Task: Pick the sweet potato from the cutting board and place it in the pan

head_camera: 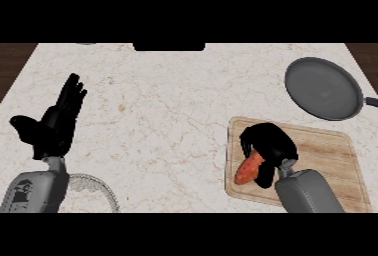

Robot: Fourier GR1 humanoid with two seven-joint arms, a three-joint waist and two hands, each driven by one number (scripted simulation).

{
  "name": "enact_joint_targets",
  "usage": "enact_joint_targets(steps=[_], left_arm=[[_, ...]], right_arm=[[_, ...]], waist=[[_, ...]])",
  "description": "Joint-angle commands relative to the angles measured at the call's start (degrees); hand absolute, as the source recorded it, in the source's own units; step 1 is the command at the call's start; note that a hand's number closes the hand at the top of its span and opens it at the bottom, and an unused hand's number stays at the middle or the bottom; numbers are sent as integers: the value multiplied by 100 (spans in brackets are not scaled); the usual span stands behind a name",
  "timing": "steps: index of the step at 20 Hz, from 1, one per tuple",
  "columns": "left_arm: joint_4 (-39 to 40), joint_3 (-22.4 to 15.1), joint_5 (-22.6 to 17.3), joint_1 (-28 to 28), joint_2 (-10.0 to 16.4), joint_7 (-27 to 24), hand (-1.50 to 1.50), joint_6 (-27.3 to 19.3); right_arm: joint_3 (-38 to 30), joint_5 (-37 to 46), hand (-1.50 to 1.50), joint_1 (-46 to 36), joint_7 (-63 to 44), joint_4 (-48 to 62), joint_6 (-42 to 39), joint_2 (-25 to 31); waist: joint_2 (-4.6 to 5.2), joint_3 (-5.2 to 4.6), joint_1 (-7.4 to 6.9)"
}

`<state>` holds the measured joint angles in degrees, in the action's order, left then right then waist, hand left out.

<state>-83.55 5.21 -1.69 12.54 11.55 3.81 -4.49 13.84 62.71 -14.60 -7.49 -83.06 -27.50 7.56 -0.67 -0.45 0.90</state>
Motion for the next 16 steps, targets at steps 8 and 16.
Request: enact_joint_targets(steps=[8,16], left_arm=[[-103,-40,6,-103,-16,80,0,57],[-72,-132,214,-74,-134,-9,0,-82]], right_arm=[[283,440,150,-115,-2215,-2256,1560,-749],[-1260,-281,150,-1145,-2148,-1899,2032,-753]], waist=[[30,44,-43],[75,47,-115]])
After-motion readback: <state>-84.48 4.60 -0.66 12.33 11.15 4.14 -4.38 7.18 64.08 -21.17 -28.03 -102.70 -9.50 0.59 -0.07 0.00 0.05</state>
